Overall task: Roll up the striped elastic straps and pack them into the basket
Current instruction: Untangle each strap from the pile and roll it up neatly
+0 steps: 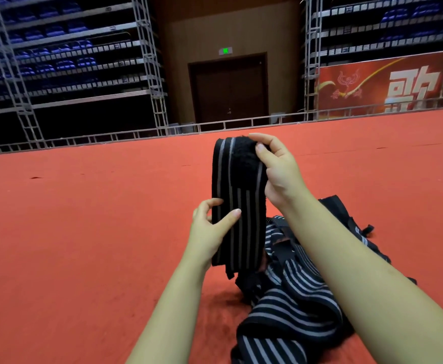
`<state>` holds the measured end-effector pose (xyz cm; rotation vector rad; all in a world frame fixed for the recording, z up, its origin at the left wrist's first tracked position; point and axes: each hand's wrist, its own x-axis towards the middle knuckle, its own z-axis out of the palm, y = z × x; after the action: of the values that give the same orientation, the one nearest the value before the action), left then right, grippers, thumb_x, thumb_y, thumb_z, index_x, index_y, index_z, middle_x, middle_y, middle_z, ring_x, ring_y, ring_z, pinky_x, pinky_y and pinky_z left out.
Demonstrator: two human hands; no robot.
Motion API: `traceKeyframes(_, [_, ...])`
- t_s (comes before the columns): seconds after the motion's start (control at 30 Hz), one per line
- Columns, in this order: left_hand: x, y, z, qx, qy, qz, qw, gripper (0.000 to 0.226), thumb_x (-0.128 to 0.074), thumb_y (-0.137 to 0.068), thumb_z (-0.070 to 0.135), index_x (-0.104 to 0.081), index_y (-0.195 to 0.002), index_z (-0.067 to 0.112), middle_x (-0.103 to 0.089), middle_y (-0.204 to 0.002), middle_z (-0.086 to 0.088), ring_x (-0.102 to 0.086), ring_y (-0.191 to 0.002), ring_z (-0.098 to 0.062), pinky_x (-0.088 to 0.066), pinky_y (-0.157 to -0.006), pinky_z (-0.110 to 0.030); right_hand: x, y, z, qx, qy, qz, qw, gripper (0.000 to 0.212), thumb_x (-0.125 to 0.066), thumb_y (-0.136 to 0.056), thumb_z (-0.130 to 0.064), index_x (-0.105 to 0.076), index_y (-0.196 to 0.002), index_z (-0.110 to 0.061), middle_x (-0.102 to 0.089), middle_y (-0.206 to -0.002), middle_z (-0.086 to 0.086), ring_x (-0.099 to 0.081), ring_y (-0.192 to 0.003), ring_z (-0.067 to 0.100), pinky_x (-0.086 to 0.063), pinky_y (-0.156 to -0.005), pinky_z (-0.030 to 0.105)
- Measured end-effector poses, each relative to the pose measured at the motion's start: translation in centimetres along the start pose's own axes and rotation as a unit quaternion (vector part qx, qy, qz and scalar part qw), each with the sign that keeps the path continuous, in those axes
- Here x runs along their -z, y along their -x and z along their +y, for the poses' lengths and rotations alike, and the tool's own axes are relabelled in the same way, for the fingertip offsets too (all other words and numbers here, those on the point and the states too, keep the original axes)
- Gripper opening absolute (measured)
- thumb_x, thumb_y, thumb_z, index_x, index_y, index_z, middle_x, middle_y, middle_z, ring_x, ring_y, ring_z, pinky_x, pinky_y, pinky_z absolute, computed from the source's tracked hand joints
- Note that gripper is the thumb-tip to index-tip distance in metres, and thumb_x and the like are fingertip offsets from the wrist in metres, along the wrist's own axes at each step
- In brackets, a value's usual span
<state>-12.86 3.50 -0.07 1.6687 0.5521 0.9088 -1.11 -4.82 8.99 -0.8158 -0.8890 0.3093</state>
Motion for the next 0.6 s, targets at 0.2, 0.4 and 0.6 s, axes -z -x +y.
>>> traceKeyframes(0.2, [-0.3, 0.0, -1.2, 0.017, 0.02, -0.059, 0.998, 0.009, -0.069, -0.088, 0.006, -0.062, -0.083, 0.011, -0.064, -0.08, -0.001, -0.06, -0.074, -0.014, -0.048, -0.063, -0.019, 0.5, -0.7, -0.8, -0.031, -0.071, 0.013, 0.997, 0.026, -0.038, -0.101, -0.001, -0.06, -0.101, -0.015, -0.065, -0.096, 0.002, -0.064, -0.084, 0.011, -0.055, -0.074, 0.025])
traceKeyframes(0.4, [2.4, -1.9, 1.3, -0.009, 0.103, 0.002, 0.995, 0.018, -0.056, -0.096, 0.009, -0.052, -0.08, 0.015, -0.055, -0.074, 0.0, -0.051, -0.066, -0.011, -0.038, -0.056, -0.025, 2.0, -0.8, -0.6, -0.078, -0.076, 0.031, 0.994, 0.027, -0.04, -0.1, -0.002, -0.057, -0.106, -0.022, -0.064, -0.099, 0.0, -0.062, -0.082, 0.015, -0.053, -0.069, 0.033])
traceKeyframes(0.6, [4.3, -1.2, 1.4, 0.018, -0.057, -0.058, 0.997, 0.017, -0.061, -0.095, 0.025, -0.054, -0.083, 0.016, -0.056, -0.077, 0.0, -0.052, -0.064, -0.011, -0.04, -0.058, -0.026, 1.3, -1.6, -0.6, -0.063, -0.096, 0.058, 0.992, 0.028, -0.04, -0.1, 0.001, -0.058, -0.108, -0.019, -0.062, -0.112, 0.008, -0.063, -0.093, 0.021, -0.057, -0.072, 0.037])
